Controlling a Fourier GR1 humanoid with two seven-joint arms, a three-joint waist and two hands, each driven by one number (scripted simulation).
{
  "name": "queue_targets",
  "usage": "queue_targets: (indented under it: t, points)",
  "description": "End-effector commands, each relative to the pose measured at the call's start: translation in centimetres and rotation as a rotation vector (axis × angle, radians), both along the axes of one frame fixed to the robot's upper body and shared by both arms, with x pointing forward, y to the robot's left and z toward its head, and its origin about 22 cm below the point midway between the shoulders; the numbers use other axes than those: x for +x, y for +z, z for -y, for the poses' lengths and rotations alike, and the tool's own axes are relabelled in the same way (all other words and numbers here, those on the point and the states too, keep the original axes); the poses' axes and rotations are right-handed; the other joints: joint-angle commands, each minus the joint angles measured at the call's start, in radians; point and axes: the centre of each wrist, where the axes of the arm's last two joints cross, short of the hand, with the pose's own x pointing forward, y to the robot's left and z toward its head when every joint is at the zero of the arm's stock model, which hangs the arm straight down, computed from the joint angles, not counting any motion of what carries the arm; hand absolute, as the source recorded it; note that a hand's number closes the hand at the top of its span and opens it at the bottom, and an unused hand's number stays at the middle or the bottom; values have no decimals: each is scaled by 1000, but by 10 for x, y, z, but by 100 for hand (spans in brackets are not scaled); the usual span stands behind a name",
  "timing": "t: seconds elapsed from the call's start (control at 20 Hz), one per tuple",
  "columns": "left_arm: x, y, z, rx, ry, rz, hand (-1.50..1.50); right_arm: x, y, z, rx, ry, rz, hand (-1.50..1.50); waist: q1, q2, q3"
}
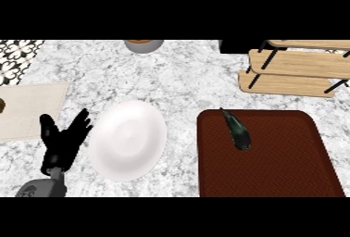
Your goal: Pick the pear from the tray and place it in the tiered shelf
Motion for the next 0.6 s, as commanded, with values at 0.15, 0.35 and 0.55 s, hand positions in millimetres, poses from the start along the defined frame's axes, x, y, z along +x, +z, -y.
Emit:
queue_targets:
  t: [0.15,0.35,0.55]
  points:
    - [-7,2,1,1,-6,4,0,45,25,54,2,-51,2,150,18,5,1]
    - [-18,-12,11,1,-16,-15,0,64,11,51,-27,11,-42,150,10,3,1]
    - [-13,-5,12,12,-6,17,0,81,29,68,-60,33,-79,150,18,5,0]
